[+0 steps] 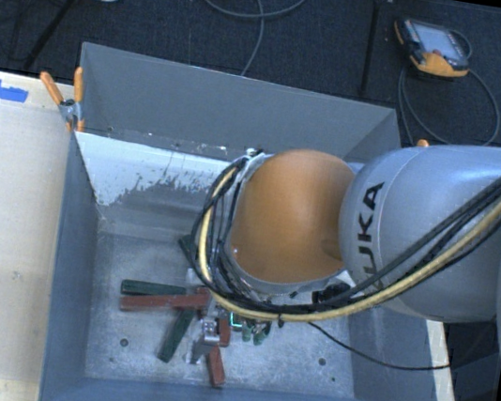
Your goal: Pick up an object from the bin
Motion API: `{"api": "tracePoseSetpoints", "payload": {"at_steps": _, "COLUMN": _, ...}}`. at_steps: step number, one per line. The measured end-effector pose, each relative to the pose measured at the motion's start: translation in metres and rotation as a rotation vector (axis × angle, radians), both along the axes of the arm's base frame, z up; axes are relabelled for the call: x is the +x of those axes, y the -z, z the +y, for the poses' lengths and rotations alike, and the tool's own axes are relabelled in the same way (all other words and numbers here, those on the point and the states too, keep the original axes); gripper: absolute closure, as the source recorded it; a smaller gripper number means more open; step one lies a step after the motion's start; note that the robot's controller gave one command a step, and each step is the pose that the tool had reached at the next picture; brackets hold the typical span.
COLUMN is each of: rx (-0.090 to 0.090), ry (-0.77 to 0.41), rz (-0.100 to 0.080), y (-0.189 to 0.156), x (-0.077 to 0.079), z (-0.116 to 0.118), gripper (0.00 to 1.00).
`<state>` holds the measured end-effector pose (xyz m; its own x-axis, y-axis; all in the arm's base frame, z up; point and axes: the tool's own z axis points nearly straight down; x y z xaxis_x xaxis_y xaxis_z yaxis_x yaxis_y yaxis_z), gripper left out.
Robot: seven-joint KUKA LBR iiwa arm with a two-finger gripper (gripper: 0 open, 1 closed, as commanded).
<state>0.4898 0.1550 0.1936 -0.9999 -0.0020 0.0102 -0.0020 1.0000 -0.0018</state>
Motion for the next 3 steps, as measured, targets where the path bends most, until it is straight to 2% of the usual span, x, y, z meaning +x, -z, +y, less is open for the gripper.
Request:
{"api": "tracePoseSetpoints", "payload": {"at_steps": 1, "rx": 0.001, "ry": 0.003, "rz": -0.008, "y": -0.004, "x": 0.002, "z": -0.001, "gripper": 0.0}}
{"api": "tracePoseSetpoints", "payload": {"at_steps": 2, "rx": 0.004, "ry": -0.063, "rz": -0.015, "y": 0.034, "x": 0.024, "z": -0.01, "gripper": 0.0}}
{"api": "tracePoseSetpoints", "payload": {"at_steps": 3, "rx": 0.003, "ry": -0.311, "rz": -0.01, "y": 0.095, "x": 0.03, "z": -0.021, "gripper": 0.0}}
